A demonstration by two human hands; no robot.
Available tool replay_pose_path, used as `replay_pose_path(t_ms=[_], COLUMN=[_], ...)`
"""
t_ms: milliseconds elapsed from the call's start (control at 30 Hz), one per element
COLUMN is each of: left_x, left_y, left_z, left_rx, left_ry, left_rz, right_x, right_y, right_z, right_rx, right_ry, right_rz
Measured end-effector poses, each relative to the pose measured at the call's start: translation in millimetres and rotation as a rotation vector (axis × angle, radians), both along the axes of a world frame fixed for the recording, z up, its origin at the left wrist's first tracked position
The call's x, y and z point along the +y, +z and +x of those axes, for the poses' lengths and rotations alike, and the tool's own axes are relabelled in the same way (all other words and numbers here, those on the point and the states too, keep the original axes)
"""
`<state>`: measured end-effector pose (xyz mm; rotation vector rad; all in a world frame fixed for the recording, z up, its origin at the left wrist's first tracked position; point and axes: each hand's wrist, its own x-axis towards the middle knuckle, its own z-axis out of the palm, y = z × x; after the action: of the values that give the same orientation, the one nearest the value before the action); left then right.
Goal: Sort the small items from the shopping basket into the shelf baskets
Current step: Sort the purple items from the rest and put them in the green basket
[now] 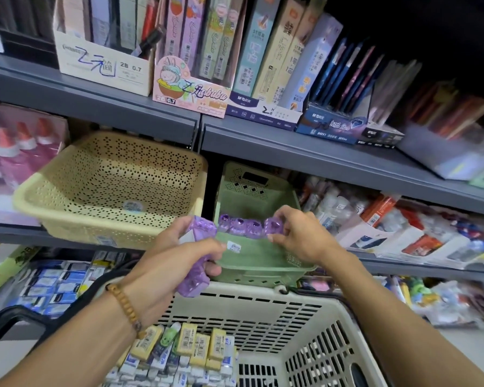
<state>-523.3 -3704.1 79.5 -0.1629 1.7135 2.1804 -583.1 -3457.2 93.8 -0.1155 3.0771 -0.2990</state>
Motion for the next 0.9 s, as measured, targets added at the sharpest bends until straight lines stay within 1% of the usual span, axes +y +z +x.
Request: replay_pose_path(t_ms=[167, 333, 433, 533, 633, 700, 767, 800, 833, 900], left_x=[-0.9, -3.3, -3.6, -4.4, -5.5, -5.2, -4.9, -4.9, -4.7, -4.2], left_y=[1.3, 0.7, 3.2, 4.5, 5.4, 6.0, 6.3, 6.5, 6.3, 5.9], left_z=[3.8, 4.7, 4.9, 7.0, 8.2, 8.4, 8.3, 8.5, 8.7, 8.9], left_rx=[0.044, 0.057, 0.065, 0.068, 0.079, 0.088, 0.095, 0.095, 0.094, 0.099], left_ry=[-0.061, -0.107, -0.103, -0.106, -0.135, -0.147, -0.156, -0.160, -0.163, -0.165], left_rz=[-0.033, -0.060, -0.072, -0.077, -0.081, -0.092, -0.113, -0.117, -0.118, -0.123], right_x=[-3.3, -5.6, -8.7, -11.9, -12.1, -12.8, -17.5, -21.5, -26.7, -42.4], right_y=[-12.8, -12.3, -15.6, -19.5, -18.5, -13.7, -3.9, 1.3, 7.1, 21.6], right_z=[-30.3, -46.5, -52.2, -57.3, -56.2, -50.1, -40.9, -34.6, -26.2, -3.0], right_rx=[-0.108, -0.132, -0.183, -0.248, -0.256, -0.218, -0.118, -0.072, -0.048, -0.104], right_ry=[-0.055, -0.099, -0.081, -0.083, -0.088, -0.099, -0.077, -0.047, -0.005, 0.062], right_rz=[0.133, 0.348, 0.383, 0.309, 0.243, 0.239, 0.215, 0.147, 0.013, -0.418])
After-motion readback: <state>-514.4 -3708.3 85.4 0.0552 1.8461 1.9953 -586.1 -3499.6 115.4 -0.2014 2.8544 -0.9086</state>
